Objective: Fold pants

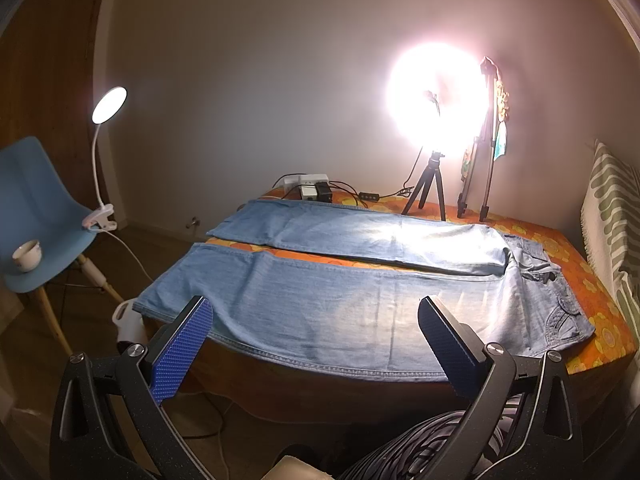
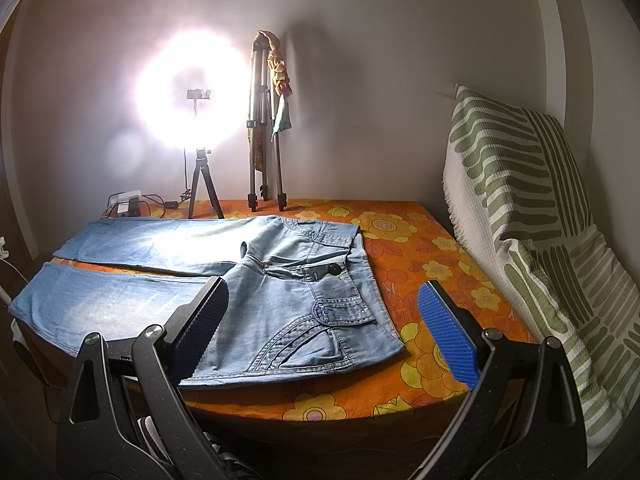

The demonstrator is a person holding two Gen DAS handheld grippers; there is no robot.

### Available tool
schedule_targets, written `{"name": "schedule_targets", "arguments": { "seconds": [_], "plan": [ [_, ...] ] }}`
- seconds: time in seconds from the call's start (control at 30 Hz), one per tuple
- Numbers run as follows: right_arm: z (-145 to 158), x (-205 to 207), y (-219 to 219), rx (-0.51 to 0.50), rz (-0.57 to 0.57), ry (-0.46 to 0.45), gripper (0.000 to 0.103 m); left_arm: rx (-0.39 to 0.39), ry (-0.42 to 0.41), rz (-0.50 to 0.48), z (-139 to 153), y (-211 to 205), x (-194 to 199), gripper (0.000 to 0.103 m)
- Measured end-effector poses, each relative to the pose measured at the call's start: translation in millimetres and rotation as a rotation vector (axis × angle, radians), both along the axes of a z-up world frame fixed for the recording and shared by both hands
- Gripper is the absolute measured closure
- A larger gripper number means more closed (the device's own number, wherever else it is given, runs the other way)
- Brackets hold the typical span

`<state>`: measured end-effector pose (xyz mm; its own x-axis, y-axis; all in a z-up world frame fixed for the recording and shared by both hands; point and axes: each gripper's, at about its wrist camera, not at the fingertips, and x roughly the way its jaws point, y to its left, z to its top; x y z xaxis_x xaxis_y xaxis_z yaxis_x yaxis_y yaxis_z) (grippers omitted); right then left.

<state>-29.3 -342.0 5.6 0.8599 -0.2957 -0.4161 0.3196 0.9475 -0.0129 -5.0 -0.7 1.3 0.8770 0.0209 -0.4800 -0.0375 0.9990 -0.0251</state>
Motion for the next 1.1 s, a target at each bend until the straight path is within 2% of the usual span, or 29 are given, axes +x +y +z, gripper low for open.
{"name": "schedule_targets", "arguments": {
  "seconds": [1.1],
  "plan": [
    [0.6,1.4,-0.5,0.001,0.0,0.004,0.005,-0.007,0.012,-0.009,-5.4,3.0,4.3,0.001]
  ]
}}
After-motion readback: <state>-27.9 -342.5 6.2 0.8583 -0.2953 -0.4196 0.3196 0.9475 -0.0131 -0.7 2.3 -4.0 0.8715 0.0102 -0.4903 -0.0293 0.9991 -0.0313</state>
